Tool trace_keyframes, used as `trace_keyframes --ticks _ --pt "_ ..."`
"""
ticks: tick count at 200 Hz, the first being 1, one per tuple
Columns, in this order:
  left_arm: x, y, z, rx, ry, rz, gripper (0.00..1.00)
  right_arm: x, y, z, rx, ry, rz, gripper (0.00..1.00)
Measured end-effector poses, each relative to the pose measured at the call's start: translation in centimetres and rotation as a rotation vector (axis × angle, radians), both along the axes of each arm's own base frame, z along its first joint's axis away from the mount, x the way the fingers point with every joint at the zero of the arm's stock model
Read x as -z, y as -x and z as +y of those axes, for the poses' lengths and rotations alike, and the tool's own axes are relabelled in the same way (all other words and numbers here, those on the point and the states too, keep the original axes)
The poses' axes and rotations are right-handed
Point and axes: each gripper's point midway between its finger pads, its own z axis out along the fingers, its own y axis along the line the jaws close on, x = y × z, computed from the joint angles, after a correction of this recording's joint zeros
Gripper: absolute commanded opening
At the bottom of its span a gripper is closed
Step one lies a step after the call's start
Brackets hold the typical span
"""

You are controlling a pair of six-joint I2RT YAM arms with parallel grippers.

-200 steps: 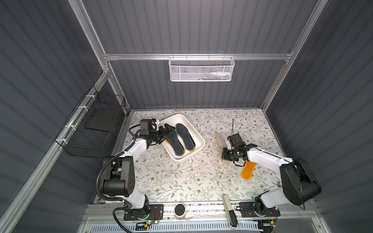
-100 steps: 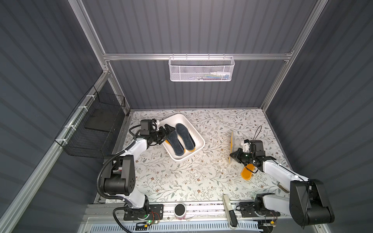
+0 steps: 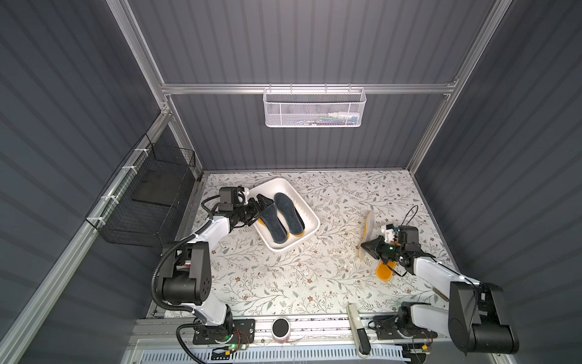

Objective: Put the insoles into the storage box
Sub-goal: Adjust the insole at the center of the board.

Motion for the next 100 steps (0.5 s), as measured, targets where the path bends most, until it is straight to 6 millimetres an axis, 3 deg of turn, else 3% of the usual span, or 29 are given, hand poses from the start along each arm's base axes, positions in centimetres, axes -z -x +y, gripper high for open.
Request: trace_keyframes --ticks 65,100 --pt "0.1 0.1 0.0 -0.001 -0.001 0.008 1.0 -6.1 -2.1 3.0 -0.131 -0.226 -0.222 0.0" --pt "0.3 0.2 0.1 -0.003 -0.004 0.014 1.0 -6.1 -3.0 4.2 -0.168 -0.306 -0.227 0.0"
